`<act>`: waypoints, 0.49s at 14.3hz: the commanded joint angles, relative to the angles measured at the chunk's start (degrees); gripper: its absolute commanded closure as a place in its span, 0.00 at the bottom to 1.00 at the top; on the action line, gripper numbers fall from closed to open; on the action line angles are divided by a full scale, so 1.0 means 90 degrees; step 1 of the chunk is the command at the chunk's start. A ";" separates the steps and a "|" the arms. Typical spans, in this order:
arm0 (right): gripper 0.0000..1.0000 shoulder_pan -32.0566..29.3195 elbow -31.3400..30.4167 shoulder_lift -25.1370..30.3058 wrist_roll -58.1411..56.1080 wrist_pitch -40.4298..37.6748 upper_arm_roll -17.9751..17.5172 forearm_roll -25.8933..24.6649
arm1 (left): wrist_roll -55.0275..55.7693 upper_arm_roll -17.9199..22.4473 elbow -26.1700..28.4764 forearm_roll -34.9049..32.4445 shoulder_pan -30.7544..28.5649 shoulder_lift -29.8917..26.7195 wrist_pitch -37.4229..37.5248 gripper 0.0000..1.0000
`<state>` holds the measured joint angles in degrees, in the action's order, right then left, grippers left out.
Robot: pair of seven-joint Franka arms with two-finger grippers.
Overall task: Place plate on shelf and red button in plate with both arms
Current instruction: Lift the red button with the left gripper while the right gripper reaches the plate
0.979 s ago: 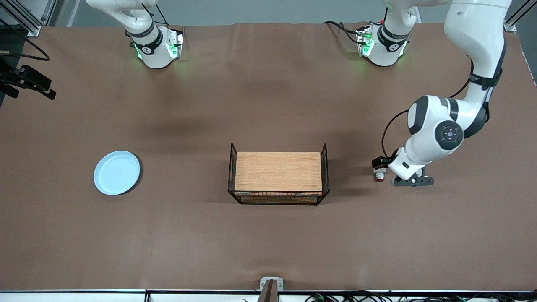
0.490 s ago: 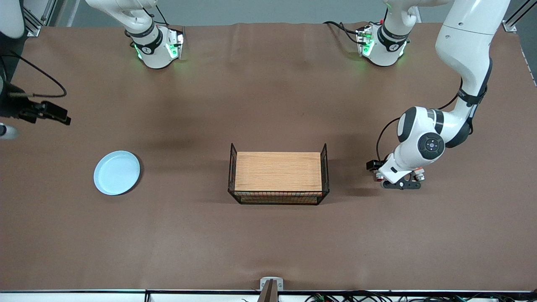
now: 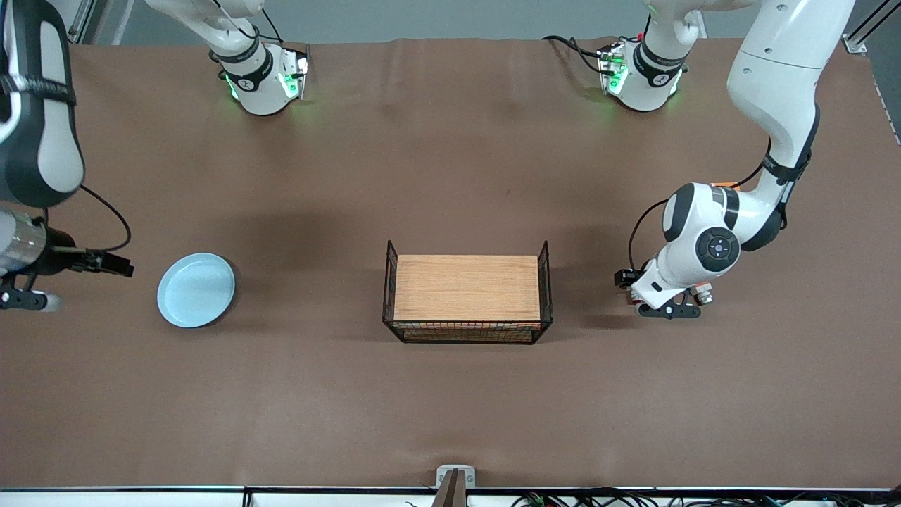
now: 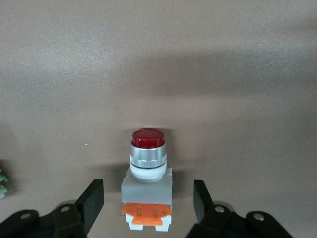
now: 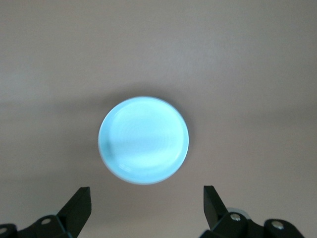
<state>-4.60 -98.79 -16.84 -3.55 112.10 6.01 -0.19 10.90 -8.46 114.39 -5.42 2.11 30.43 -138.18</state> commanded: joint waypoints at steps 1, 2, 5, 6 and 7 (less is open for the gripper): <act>0.00 -0.0191 -0.0623 -0.0013 -0.0181 0.0852 -0.0063 0.0206 | 0.0088 -0.0007 -0.0064 -0.0140 0.0000 0.0057 -0.0066 0.43; 0.00 -0.0298 -0.0819 -0.0100 -0.0346 0.1155 -0.0063 0.0372 | 0.0088 -0.0007 -0.0093 -0.0140 0.0000 0.0086 -0.0066 0.49; 0.00 -0.0659 -0.1211 -0.0461 -0.1448 0.2015 -0.0063 0.1007 | -0.0009 -0.0007 -0.0103 -0.0140 -0.0068 0.0096 -0.0057 0.68; 0.00 -0.0738 -0.1211 -0.0617 -0.1615 0.2104 -0.0063 0.1114 | -0.0020 -0.0007 -0.0103 -0.0140 -0.0069 0.0086 -0.0057 0.72; 0.00 -0.0797 -0.1211 -0.0706 -0.1723 0.2221 -0.0063 0.1144 | -0.0020 0.0003 -0.0103 -0.0140 -0.0069 0.0076 -0.0057 0.74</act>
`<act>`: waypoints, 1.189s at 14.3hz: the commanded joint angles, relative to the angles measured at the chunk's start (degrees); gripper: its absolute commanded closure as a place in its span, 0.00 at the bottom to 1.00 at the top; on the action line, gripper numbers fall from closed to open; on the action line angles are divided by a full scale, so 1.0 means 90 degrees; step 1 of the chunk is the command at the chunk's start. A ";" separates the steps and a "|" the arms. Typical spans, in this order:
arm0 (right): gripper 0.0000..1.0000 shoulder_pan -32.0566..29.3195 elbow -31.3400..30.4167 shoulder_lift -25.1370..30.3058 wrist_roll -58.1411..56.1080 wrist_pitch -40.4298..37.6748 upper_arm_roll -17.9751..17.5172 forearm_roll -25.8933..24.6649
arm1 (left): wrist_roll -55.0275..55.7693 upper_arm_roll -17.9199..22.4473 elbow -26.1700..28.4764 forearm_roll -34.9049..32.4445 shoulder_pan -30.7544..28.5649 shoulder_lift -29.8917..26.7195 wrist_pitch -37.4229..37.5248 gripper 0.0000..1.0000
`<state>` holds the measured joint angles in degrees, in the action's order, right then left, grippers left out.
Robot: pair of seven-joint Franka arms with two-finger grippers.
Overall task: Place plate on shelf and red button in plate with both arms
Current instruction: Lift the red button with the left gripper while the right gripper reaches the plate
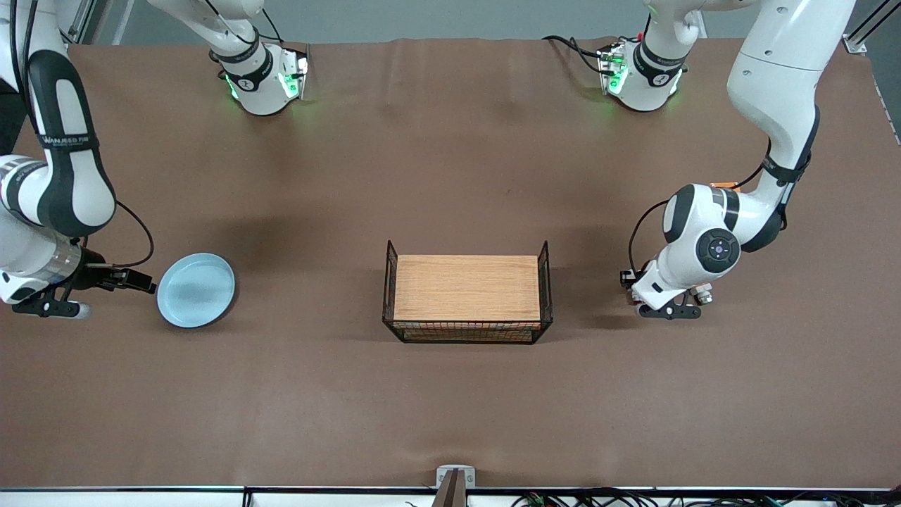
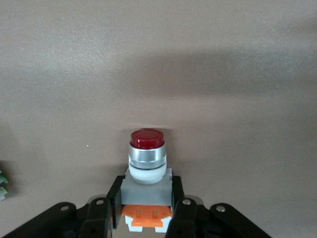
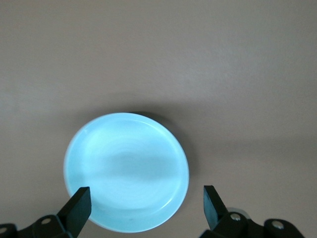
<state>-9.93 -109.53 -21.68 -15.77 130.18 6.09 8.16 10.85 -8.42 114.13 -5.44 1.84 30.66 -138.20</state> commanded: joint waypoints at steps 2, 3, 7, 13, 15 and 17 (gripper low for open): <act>0.00 -0.0332 -0.0017 -0.0422 -0.0474 0.0408 -0.0071 0.0216 | 0.0005 -0.0002 -0.0074 -0.0138 -0.0049 -0.0008 -0.0026 0.78; 0.00 -0.0342 -0.0017 -0.0510 -0.0484 0.0418 -0.0071 0.0216 | 0.0073 -0.0002 -0.0074 -0.0138 -0.0058 -0.0066 0.0013 0.80; 0.01 -0.0342 -0.0027 -0.0832 -0.0435 0.0671 -0.0071 0.0226 | -0.0043 -0.0002 -0.0122 -0.0138 -0.0214 -0.0505 0.0256 0.80; 0.03 -0.0371 -0.0027 -0.1116 -0.0435 0.0808 -0.0071 0.0226 | -0.0014 -0.0012 -0.1535 0.0027 -0.0254 -0.0887 0.2323 0.80; 0.05 -0.0371 -0.0076 -0.1194 -0.0435 0.0838 -0.0071 0.0226 | 0.0054 -0.0022 -0.2122 0.0271 -0.0244 -0.0897 0.3017 0.80; 0.06 -0.0381 -0.0086 -0.1243 -0.0435 0.0867 -0.0071 0.0226 | 0.0083 -0.0012 -0.2611 0.0505 -0.0244 -0.0935 0.3556 0.80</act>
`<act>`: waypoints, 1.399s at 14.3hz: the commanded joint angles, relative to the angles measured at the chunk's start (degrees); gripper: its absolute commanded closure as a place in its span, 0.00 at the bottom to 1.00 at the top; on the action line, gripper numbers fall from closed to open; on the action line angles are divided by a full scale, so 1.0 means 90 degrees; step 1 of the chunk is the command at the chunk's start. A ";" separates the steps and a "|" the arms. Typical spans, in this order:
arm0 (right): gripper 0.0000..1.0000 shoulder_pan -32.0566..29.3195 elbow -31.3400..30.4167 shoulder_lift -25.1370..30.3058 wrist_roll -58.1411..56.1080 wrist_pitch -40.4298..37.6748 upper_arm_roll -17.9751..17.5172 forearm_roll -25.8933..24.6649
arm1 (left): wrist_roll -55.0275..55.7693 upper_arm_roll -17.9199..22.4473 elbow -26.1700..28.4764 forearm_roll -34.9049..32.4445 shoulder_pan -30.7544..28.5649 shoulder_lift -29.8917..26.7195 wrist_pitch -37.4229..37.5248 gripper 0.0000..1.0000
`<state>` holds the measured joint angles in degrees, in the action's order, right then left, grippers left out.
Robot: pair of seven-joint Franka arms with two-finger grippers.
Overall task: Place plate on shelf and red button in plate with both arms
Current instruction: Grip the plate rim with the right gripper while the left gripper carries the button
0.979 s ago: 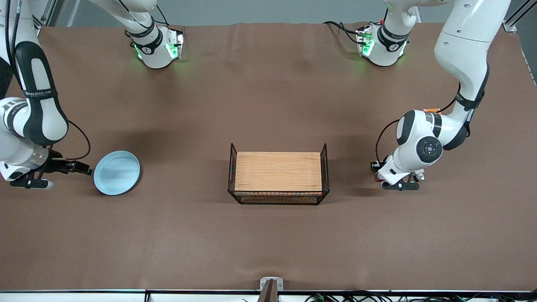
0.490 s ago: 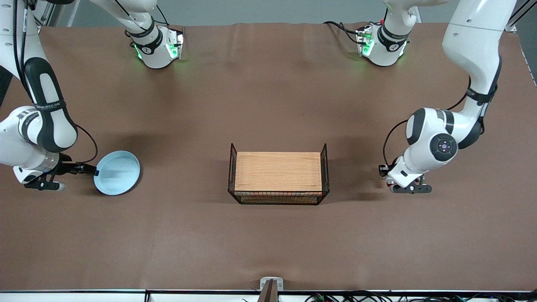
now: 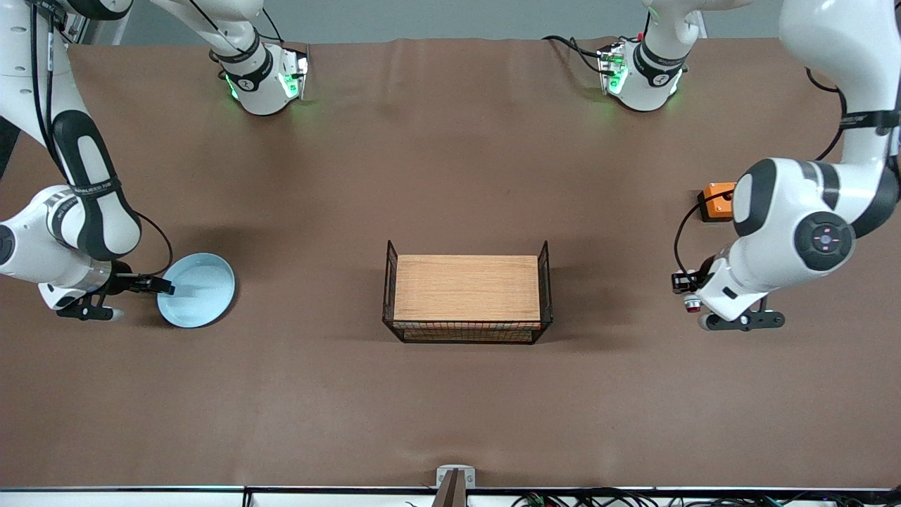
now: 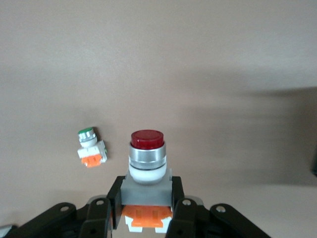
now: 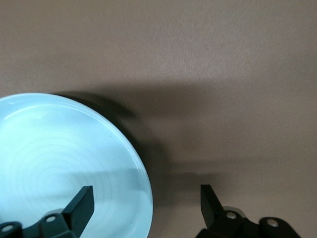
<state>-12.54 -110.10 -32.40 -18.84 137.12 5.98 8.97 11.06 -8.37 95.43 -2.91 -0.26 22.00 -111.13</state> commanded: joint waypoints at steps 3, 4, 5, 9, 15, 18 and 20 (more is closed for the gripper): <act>0.14 -0.0082 -0.0032 -0.0062 -0.0094 0.0096 -0.0059 0.0136 | 0.0333 -0.0027 -0.1023 0.0353 -0.0011 -0.0130 0.1155 0.80; 0.20 -0.0072 -0.0032 -0.0053 -0.0094 0.0077 -0.0059 0.0136 | 0.0382 -0.0037 -0.1091 0.0411 -0.0011 -0.0227 0.1272 0.80; 0.27 -0.0072 -0.0032 -0.0053 -0.0084 0.0057 -0.0059 0.0136 | 0.0451 -0.0037 -0.1111 0.0527 0.0009 -0.0325 0.1370 0.80; 0.52 -0.0072 -0.0100 -0.0053 -0.0084 0.0047 -0.0069 0.0136 | 0.0879 -0.0300 -0.1121 0.0616 0.0038 -0.0482 0.1615 0.80; 1.00 -0.0072 -0.0091 -0.0023 -0.0035 0.0028 -0.0079 0.0136 | 0.2168 -0.0857 -0.1394 0.0597 0.0058 -0.0482 0.1615 0.80; 1.00 -0.0014 -0.0042 0.0074 -0.0045 0.0028 -0.0079 0.0136 | 0.2949 -0.1227 -0.1541 0.0607 0.0048 -0.0482 0.1615 0.80; 1.00 0.0045 -0.0022 0.0210 -0.0026 0.0018 -0.0079 0.0136 | 0.3592 -0.1452 -0.1551 0.0607 0.0058 -0.0482 0.1615 0.80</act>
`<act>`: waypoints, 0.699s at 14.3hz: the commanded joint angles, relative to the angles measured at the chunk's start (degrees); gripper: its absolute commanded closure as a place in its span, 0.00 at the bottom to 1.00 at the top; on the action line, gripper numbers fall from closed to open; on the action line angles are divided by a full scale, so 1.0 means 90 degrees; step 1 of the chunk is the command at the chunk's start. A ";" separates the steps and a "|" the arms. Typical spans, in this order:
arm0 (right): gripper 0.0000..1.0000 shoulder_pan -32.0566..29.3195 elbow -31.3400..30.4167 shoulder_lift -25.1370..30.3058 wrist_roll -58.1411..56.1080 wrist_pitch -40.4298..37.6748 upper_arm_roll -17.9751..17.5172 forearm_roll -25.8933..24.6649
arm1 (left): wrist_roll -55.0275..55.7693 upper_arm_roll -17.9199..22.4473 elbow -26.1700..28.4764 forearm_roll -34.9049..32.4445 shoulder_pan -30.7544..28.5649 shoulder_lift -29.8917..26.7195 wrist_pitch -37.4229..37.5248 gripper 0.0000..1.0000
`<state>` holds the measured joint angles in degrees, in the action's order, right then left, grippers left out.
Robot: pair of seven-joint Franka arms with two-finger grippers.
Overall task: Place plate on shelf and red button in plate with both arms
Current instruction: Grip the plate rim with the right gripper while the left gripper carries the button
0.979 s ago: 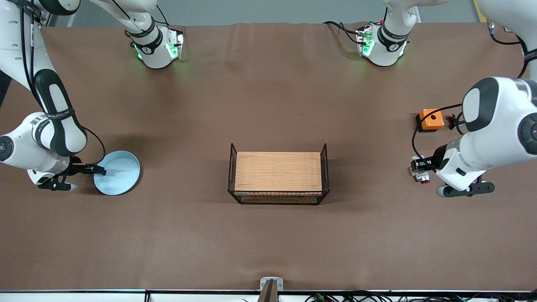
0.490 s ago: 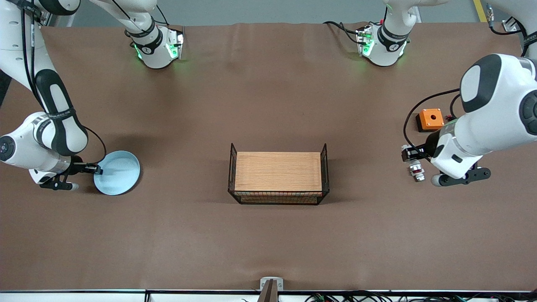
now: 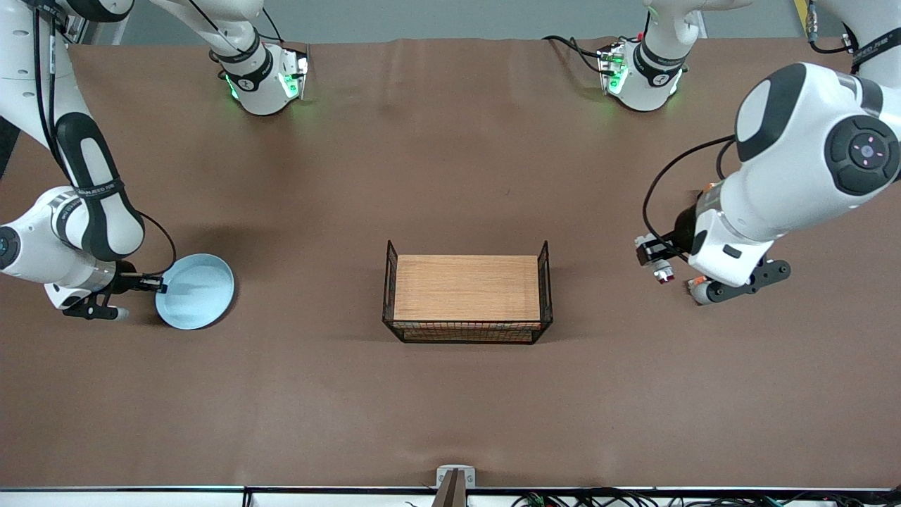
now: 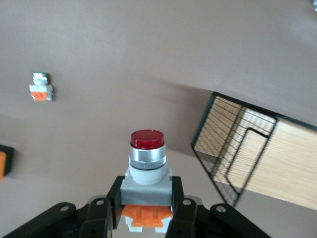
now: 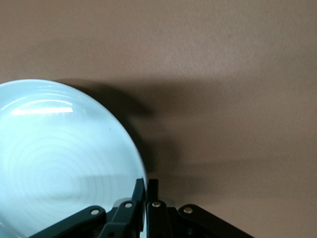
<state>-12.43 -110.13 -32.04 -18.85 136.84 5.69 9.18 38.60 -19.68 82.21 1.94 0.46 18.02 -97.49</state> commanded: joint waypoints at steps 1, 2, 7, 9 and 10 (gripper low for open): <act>1.00 0.0101 0.0009 0.0287 0.0227 0.0040 -0.0046 0.0113 | 0.0835 -0.0312 -0.0082 0.0068 -0.0022 -0.0040 0.0100 0.80; 1.00 0.0218 0.0029 0.0423 0.0558 -0.0076 -0.0037 0.0094 | 0.1012 -0.0400 -0.0111 0.0068 -0.0022 -0.0040 0.0100 0.80; 1.00 0.0561 0.0847 0.0893 0.1712 -0.2006 -0.0007 -0.0053 | 0.2203 -0.0791 -0.0394 0.0068 0.0036 -0.0030 0.0061 0.80; 1.00 0.0561 0.1335 0.1000 0.2092 -0.2963 -0.0046 -0.0024 | 0.2458 -0.0976 -0.0384 0.0029 0.0036 -0.0020 0.0051 0.80; 1.00 0.0599 0.1463 0.1127 0.2423 -0.3268 -0.0066 -0.0014 | 0.2643 -0.1006 -0.0384 0.0029 0.0046 -0.0020 0.0051 0.80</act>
<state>-7.10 -99.91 -23.45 -1.73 113.03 5.38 9.08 59.39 -27.84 79.36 1.94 0.83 18.01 -97.50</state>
